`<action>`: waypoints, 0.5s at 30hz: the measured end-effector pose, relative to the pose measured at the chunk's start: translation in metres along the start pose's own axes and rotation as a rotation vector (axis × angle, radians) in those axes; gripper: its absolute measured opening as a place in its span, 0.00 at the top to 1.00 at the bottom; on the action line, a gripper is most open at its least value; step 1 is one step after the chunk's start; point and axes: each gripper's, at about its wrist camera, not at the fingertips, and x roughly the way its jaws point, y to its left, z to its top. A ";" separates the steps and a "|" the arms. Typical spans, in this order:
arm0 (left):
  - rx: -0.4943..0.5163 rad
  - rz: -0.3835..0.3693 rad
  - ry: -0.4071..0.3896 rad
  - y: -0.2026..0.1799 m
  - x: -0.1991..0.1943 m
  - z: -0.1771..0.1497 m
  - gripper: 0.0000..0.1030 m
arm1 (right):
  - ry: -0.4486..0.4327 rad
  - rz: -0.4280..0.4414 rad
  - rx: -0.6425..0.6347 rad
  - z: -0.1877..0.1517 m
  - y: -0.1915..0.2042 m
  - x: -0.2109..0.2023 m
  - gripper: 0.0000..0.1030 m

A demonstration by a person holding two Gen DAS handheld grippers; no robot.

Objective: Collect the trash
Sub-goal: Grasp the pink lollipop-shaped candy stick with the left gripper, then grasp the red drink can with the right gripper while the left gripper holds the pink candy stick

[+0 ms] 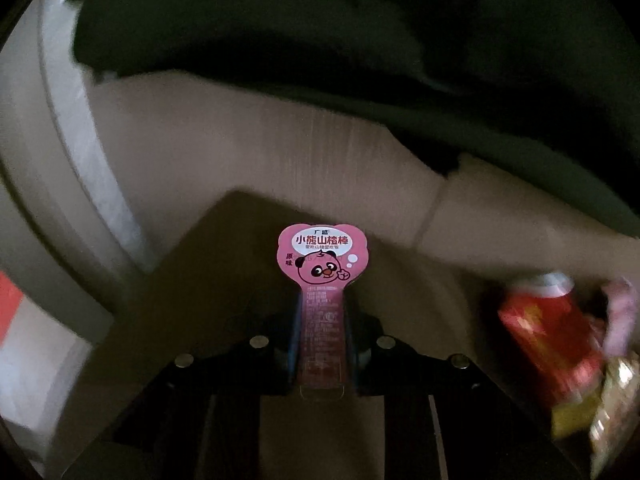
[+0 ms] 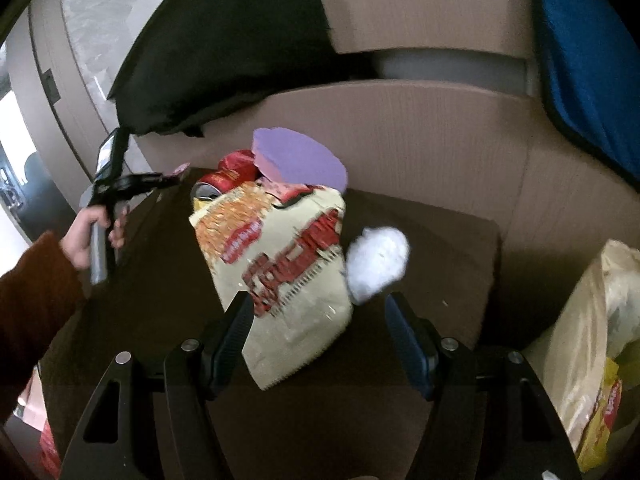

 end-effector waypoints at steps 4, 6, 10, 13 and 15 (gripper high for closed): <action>0.079 0.038 0.014 -0.008 -0.035 -0.044 0.81 | -0.015 0.033 -0.027 0.025 0.025 0.009 0.36; 0.060 0.011 0.035 -0.007 -0.055 -0.064 0.81 | -0.019 0.035 -0.044 0.037 0.039 0.017 0.36; 0.026 -0.044 0.077 -0.003 -0.089 -0.099 0.81 | -0.002 0.061 -0.052 0.063 0.072 0.051 0.36; 0.027 -0.084 0.087 -0.004 -0.108 -0.117 0.81 | -0.011 0.039 -0.033 0.077 0.096 0.077 0.36; 0.017 -0.104 0.077 -0.004 -0.123 -0.129 0.81 | -0.029 0.010 -0.022 0.086 0.110 0.092 0.36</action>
